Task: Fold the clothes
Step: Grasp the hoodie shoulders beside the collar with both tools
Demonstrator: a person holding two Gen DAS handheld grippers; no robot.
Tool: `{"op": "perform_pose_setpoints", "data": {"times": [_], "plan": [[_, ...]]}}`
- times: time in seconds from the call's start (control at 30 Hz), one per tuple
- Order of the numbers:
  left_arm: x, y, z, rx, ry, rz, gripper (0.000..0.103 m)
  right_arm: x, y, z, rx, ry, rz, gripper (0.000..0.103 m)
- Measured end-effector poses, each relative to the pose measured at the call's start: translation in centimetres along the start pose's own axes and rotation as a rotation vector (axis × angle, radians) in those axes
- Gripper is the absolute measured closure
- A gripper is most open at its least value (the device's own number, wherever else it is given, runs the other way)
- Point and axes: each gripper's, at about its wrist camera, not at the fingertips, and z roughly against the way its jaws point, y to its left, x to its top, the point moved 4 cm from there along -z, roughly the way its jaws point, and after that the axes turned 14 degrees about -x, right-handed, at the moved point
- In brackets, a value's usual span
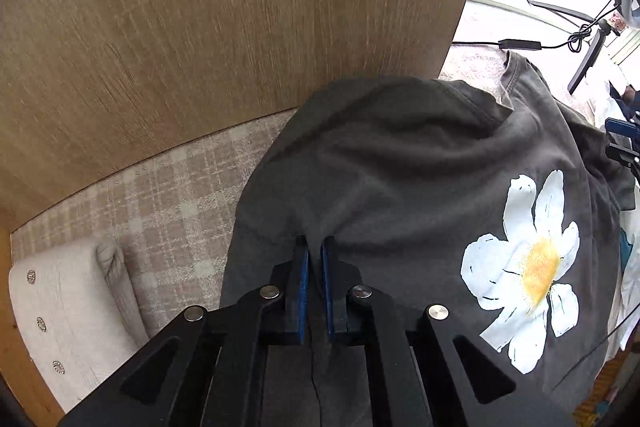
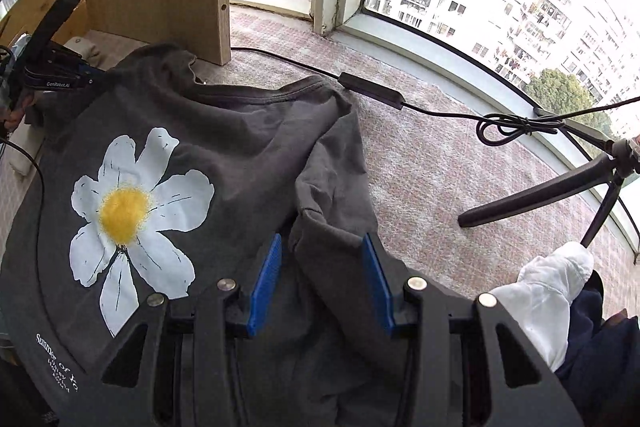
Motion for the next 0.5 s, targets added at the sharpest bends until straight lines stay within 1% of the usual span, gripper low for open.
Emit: {"op": "perform_pose_setpoints", "data": {"times": [0.13, 0.17, 0.2, 0.23, 0.3, 0.33, 0.37, 0.4, 0.43, 0.47, 0.5], "plan": [[-0.1, 0.4, 0.1, -0.016, 0.003, -0.003, 0.098, 0.9, 0.4, -1.4, 0.009, 0.022, 0.039, 0.061], [-0.1, 0.4, 0.1, -0.018, 0.002, -0.005, 0.098, 0.9, 0.6, -1.6, 0.013, 0.028, 0.049, 0.064], [-0.2, 0.4, 0.3, -0.017, -0.006, -0.006, 0.099, 1.0, 0.7, -1.9, 0.017, 0.034, 0.059, 0.074], [-0.3, 0.3, 0.5, -0.016, -0.015, -0.007, 0.099, 1.1, 0.4, -1.8, 0.000, 0.029, 0.059, 0.099], [-0.2, 0.6, 1.6, -0.015, -0.056, 0.000, 0.101, 1.6, -0.6, -1.3, -0.060, 0.005, 0.046, 0.099], [-0.2, 0.7, 2.3, -0.014, -0.082, 0.004, 0.101, 2.0, -1.7, -1.0, -0.114, -0.011, 0.016, 0.100], [-0.1, 1.3, 2.8, 0.016, -0.107, 0.012, 0.102, 2.4, -3.2, -0.7, -0.184, -0.031, -0.028, 0.100], [0.1, 2.1, 3.0, 0.045, -0.116, 0.026, 0.103, 2.4, -3.9, -0.9, -0.224, -0.021, -0.039, 0.100], [0.1, 2.9, 2.9, 0.035, -0.109, 0.052, 0.103, 2.1, -4.0, -1.6, -0.245, 0.007, -0.029, 0.100], [0.3, 3.7, 2.6, 0.003, -0.099, 0.079, 0.103, 1.9, -4.1, -2.3, -0.266, 0.036, -0.020, 0.100], [0.2, 3.8, 2.6, -0.011, -0.097, 0.084, 0.103, 1.7, -4.3, -3.0, -0.287, 0.064, -0.010, 0.099]]}}
